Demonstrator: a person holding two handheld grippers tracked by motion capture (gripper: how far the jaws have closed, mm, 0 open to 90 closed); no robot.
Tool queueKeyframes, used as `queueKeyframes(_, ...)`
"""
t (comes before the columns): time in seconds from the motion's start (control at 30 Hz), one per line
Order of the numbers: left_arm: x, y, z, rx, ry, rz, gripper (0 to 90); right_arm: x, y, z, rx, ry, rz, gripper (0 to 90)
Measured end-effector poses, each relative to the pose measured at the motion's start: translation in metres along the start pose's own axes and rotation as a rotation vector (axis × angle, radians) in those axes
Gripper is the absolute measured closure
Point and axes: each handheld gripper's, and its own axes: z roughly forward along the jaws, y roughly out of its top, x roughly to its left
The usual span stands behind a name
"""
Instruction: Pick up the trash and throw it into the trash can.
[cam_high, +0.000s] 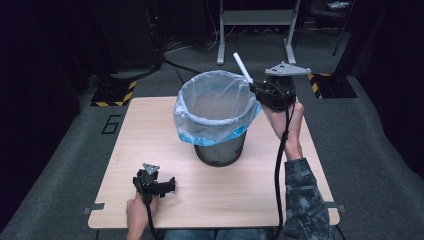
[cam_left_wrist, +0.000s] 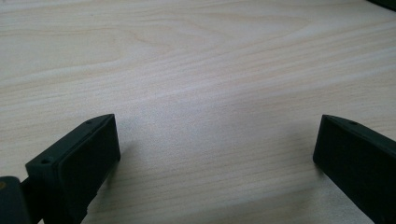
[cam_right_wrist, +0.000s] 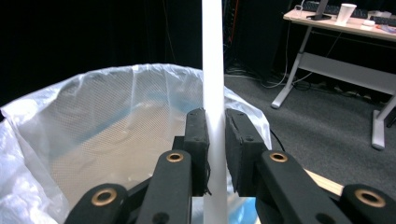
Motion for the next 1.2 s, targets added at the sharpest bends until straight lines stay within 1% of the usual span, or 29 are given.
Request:
queueKeyframes(0.13,0.000,0.000,0.000,-0.001,0.001,0.001,0.2,0.005,0.007,0.005,0.004,0.006,-0.013,79.5)
queueKeyframes(0.33,0.000,0.000,0.000,0.000,0.001,0.001,0.2,0.012,0.020,0.010,-0.006,0.009,-0.039,79.5)
queueKeyframes(0.53,0.000,0.000,0.000,0.000,-0.001,0.004,0.2,0.015,0.029,0.016,-0.002,0.009,-0.057,79.5)
queueKeyframes(0.77,0.000,0.000,0.000,-0.003,-0.002,0.003,0.2,0.018,0.036,0.021,0.001,0.014,-0.061,79.5)
queueKeyframes(1.0,0.000,0.000,0.000,-0.003,-0.002,0.002,0.2,0.022,0.042,0.030,0.002,0.024,-0.074,79.4)
queueKeyframes(1.2,-0.001,0.000,0.000,-0.004,-0.003,0.001,0.2,0.028,0.052,0.037,-0.015,0.037,-0.082,79.5)
